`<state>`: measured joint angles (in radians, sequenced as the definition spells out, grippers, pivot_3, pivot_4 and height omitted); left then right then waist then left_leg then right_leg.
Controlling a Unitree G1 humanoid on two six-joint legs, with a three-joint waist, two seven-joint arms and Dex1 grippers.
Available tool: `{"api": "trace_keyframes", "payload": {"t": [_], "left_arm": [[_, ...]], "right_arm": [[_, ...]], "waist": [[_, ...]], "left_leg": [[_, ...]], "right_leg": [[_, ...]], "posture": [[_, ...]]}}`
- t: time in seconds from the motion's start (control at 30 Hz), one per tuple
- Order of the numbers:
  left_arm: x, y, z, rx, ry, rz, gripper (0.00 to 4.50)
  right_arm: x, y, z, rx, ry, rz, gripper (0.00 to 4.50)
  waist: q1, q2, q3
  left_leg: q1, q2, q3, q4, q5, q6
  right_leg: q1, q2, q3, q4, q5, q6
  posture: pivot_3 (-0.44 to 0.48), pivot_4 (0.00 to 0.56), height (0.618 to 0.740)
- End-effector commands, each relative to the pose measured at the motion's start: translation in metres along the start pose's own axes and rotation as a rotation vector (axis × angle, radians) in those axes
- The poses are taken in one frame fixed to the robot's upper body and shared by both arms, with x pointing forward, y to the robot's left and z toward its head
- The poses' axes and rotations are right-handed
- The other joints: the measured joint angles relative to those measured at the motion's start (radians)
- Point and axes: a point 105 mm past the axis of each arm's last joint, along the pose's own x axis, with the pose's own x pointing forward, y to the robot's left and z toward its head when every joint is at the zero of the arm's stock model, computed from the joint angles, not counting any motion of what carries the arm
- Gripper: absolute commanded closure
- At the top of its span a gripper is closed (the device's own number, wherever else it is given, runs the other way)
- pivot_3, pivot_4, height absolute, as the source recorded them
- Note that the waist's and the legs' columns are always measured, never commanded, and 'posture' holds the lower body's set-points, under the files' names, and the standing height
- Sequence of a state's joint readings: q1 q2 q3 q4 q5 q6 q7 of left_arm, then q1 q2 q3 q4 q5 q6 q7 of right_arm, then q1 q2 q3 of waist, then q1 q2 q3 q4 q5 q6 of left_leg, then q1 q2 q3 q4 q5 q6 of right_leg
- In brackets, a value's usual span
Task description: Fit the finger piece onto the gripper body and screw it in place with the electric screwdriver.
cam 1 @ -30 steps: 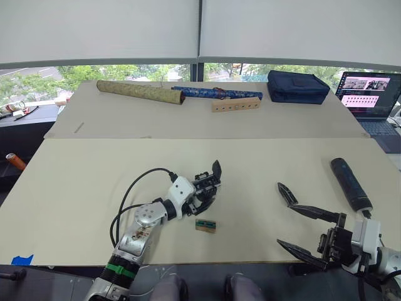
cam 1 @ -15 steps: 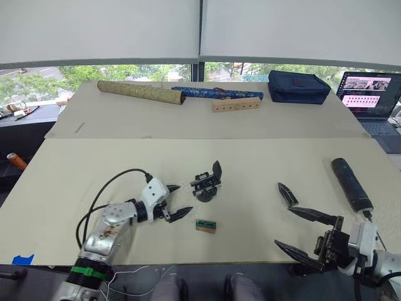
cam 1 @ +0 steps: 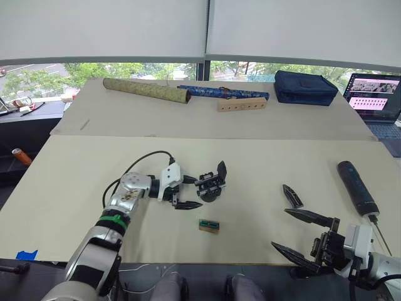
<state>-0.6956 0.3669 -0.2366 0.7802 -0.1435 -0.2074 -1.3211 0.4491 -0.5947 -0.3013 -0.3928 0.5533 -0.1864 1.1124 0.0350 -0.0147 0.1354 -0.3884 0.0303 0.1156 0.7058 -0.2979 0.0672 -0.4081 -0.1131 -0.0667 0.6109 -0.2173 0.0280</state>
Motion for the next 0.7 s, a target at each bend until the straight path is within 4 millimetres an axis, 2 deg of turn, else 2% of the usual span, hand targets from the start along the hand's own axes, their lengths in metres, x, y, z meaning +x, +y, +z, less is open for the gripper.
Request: {"api": "trace_keyframes", "payload": {"t": [0.03, 0.2, 0.37, 0.47, 0.57, 0.7], "left_arm": [[0.008, -0.005, 0.004, 0.038, -0.024, -0.07, 0.05], [0.024, -0.008, 0.011, 0.076, -0.06, -0.113, 0.05], [0.029, -0.002, 0.012, 0.096, -0.058, -0.07, 0.05], [0.026, 0.0, 0.009, 0.078, -0.063, -0.042, 0.84], [0.022, 0.003, 0.009, 0.051, -0.09, 0.002, 2.18], [0.017, 0.005, 0.024, 0.03, -0.178, 0.123, 2.16]], "right_arm": [[-0.002, 0.001, 0.011, -0.045, -0.014, -0.017, 0.0], [-0.004, 0.004, 0.012, -0.042, -0.004, -0.031, 0.0], [-0.005, 0.004, 0.013, -0.044, 0.0, -0.042, 0.0], [-0.005, 0.007, 0.014, -0.039, 0.001, -0.044, 0.0], [-0.005, 0.009, 0.013, -0.031, 0.002, -0.048, 0.0], [-0.005, 0.009, 0.013, -0.03, 0.004, -0.054, 0.0]], "waist": [[0.0, 0.0, 0.0], [0.005, 0.0, 0.0], [0.003, -0.001, 0.0], [0.002, -0.001, 0.0], [0.001, 0.0, 0.0], [-0.001, 0.0, 0.0]], "left_leg": [[0.0, 0.0, 0.0, 0.0, 0.0, 0.0], [-0.001, 0.0, 0.0, 0.001, -0.001, 0.002], [-0.003, 0.001, -0.001, 0.006, -0.003, 0.004], [-0.003, 0.001, -0.001, 0.006, -0.003, 0.005], [-0.003, 0.001, -0.001, 0.006, -0.003, 0.005], [-0.003, 0.002, -0.001, 0.006, -0.003, 0.005]], "right_leg": [[0.0, 0.0, 0.0, 0.0, 0.0, 0.0], [0.0, -0.001, 0.0, 0.0, 0.0, 0.0], [0.0, -0.001, -0.001, 0.0, 0.001, 0.001], [0.0, -0.001, -0.001, 0.0, 0.001, 0.002], [0.0, -0.001, -0.001, 0.001, 0.001, 0.002], [0.0, -0.001, 0.0, 0.001, 0.001, 0.002]], "posture": [[0.0, 0.15, 0.74], [0.0, 0.15, 0.74], [0.0, 0.15, 0.74], [0.0, 0.15, 0.74], [0.0, 0.15, 0.74], [0.0, 0.15, 0.74]]}}
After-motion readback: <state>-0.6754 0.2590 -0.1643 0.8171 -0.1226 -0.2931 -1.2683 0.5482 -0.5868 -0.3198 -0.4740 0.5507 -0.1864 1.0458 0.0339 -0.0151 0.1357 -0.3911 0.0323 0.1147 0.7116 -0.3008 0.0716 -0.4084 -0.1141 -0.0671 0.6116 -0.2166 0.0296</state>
